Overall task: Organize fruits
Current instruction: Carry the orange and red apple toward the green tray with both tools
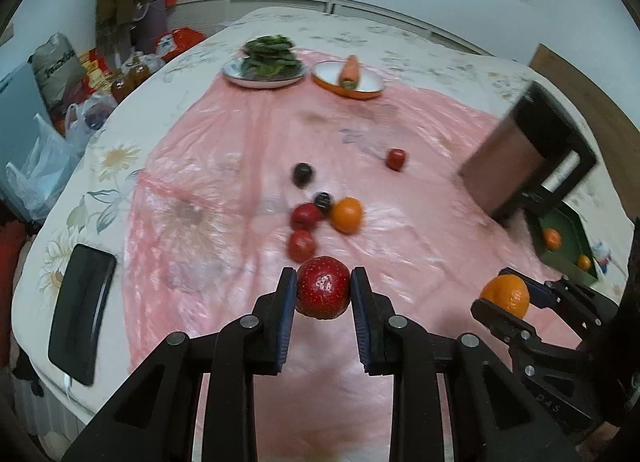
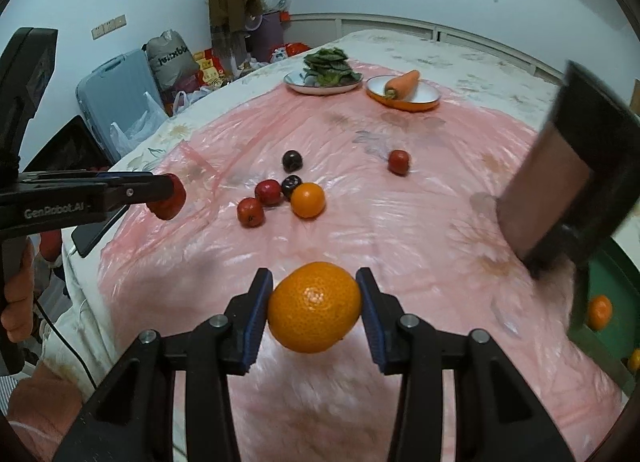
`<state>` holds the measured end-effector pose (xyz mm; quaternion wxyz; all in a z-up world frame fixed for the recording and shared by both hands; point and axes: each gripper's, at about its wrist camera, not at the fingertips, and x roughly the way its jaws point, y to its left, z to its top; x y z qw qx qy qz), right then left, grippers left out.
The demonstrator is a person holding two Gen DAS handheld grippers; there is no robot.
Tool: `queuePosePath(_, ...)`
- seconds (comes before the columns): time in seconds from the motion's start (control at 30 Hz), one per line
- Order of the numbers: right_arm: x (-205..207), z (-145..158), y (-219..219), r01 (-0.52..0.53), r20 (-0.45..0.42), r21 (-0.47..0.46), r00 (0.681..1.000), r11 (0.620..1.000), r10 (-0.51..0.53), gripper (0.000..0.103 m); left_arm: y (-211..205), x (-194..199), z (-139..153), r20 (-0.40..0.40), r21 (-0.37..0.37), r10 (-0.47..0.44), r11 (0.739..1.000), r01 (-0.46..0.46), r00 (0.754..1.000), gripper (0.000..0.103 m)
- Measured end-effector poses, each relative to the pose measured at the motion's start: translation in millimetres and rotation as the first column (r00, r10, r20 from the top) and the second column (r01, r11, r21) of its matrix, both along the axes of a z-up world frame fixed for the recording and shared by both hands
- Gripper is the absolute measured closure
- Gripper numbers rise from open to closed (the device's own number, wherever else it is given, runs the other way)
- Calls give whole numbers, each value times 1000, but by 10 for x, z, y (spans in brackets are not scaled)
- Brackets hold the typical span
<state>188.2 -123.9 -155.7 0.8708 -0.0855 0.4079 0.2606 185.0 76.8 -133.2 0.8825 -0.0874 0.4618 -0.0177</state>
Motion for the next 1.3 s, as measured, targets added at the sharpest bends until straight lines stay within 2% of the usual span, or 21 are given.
queuePosePath(0.27, -319, 234, -770, 89, 29, -5, 996, 996, -89, 62, -781, -165, 208, 6, 9, -132, 991, 132, 991, 80)
queuePosePath(0.53, -441, 464, -1701, 226, 69, -10, 972, 974, -225, 62, -1732, -135, 391, 21, 32, -283, 959, 282, 959, 80)
queuePosePath(0.87, -397, 507, -2825, 405, 110, -27, 910, 914, -400, 62, -2876, 122, 484, 43, 37, -400, 916, 399, 916, 80)
queuePosePath(1.3, 51, 252, -3929, 550, 112, -42, 832, 834, -543, 62, -4021, 714, 323, 39, 51, -458, 888, 456, 888, 80)
